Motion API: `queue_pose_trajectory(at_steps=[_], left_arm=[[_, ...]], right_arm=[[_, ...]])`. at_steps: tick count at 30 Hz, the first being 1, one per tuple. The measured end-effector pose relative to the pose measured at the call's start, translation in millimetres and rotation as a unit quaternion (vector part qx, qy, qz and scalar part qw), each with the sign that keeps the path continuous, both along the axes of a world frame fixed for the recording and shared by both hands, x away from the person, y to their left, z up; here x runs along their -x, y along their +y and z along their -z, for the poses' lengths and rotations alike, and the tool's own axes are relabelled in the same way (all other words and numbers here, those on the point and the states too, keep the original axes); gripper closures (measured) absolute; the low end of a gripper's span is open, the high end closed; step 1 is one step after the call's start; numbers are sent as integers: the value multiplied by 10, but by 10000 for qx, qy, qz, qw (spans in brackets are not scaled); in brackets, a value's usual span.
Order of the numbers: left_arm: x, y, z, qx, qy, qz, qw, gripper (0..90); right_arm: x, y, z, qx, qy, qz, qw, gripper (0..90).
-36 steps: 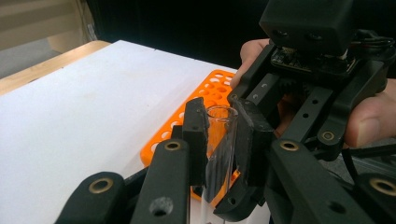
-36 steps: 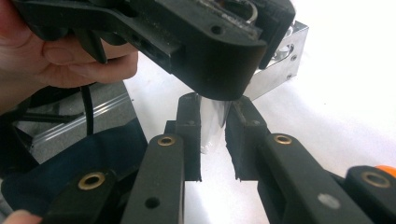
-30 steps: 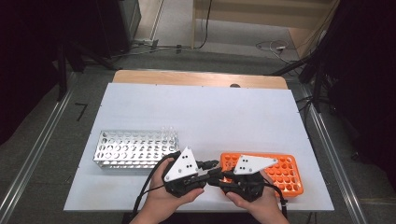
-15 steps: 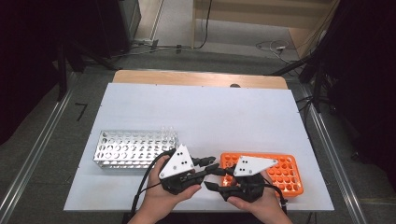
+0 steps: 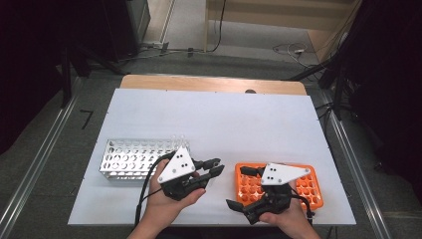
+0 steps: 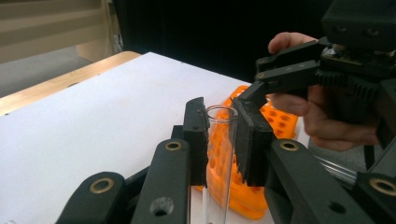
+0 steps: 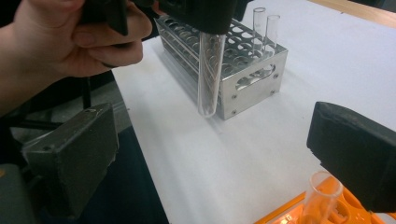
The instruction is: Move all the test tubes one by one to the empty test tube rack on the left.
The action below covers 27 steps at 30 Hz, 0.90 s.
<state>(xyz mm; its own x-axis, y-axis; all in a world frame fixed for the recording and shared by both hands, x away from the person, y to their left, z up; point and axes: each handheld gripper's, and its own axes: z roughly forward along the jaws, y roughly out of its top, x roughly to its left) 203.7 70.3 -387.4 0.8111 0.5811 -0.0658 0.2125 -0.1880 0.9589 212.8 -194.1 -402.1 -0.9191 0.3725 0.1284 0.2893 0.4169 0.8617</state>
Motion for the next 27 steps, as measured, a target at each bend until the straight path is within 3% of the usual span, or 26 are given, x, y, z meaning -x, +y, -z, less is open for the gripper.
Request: queue_pose_trajectory(at_steps=[9, 19, 27], left_arm=[[-87, 243, -85, 114, -80, -325, 9994, 766], [-214, 537, -96, 240, -74, -733, 9970, 766], [-281, 661, -79, 272, -54, -948, 9951, 766]], right_arm=[[-39, -167, -13, -122, 45, 140, 9998, 0], [-93, -374, -39, -137, -93, 447, 9989, 0], [-111, -546, -44, -134, -179, 613, 9979, 0]])
